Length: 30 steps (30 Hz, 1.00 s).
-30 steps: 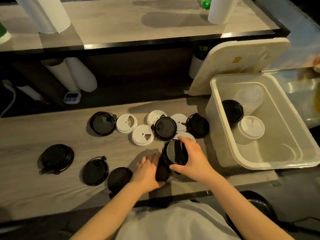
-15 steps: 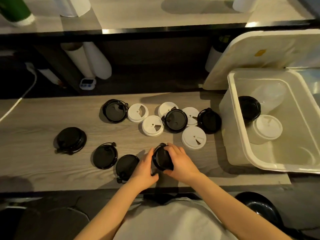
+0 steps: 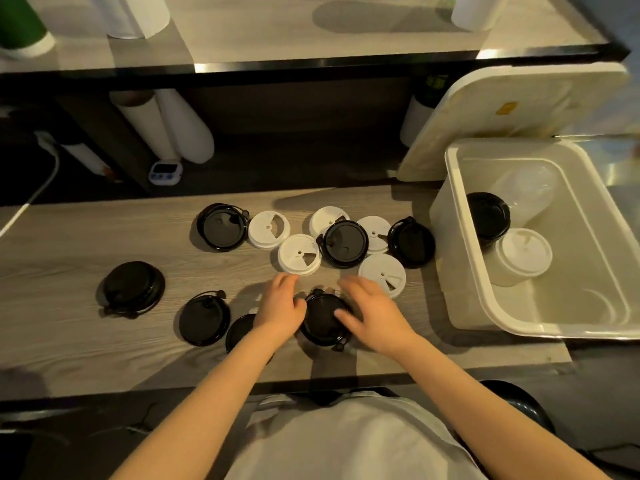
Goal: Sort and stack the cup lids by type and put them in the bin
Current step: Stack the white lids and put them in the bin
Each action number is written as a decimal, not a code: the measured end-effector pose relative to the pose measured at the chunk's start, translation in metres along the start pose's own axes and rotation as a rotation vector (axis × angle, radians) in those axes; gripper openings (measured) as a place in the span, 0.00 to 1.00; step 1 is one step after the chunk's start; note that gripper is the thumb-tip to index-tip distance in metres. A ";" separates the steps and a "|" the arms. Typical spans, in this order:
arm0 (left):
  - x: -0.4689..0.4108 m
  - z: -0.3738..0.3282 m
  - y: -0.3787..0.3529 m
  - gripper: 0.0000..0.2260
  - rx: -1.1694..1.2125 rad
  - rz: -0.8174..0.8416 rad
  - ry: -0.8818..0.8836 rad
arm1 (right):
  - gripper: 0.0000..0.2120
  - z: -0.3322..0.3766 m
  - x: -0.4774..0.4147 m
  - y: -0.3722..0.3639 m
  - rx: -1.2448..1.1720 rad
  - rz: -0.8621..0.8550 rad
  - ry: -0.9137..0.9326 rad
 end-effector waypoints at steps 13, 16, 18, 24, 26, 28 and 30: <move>-0.082 -0.015 0.029 0.42 -0.333 0.077 0.089 | 0.49 -0.036 -0.031 0.027 -0.179 -0.382 -0.925; -0.087 -0.018 0.029 0.39 -0.390 0.083 0.080 | 0.51 -0.038 -0.038 0.030 -0.166 -0.362 -0.961; -0.088 -0.019 0.029 0.37 -0.410 0.075 0.083 | 0.49 -0.040 -0.038 0.031 -0.178 -0.372 -0.940; -0.085 -0.018 0.029 0.43 -0.409 0.040 0.062 | 0.43 -0.042 -0.028 0.025 -0.426 -0.546 -0.791; -0.081 -0.016 0.025 0.43 -0.357 0.061 0.071 | 0.41 -0.041 -0.026 0.022 -0.602 -0.623 -0.745; -0.077 -0.014 0.021 0.41 -0.317 0.070 0.075 | 0.38 -0.042 -0.026 0.021 -0.675 -0.642 -0.725; -0.071 -0.013 0.019 0.39 -0.296 0.066 0.058 | 0.34 -0.043 -0.028 0.020 -0.706 -0.613 -0.719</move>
Point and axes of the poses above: each hand's wrist, its own x-axis away from the middle knuckle, its own y-axis out of the back of the hand, z = x × y, the point moved 2 cm from there along -x, towards the middle knuckle, and after that the axes turned 12 degrees about -x, right-handed, at the moved point
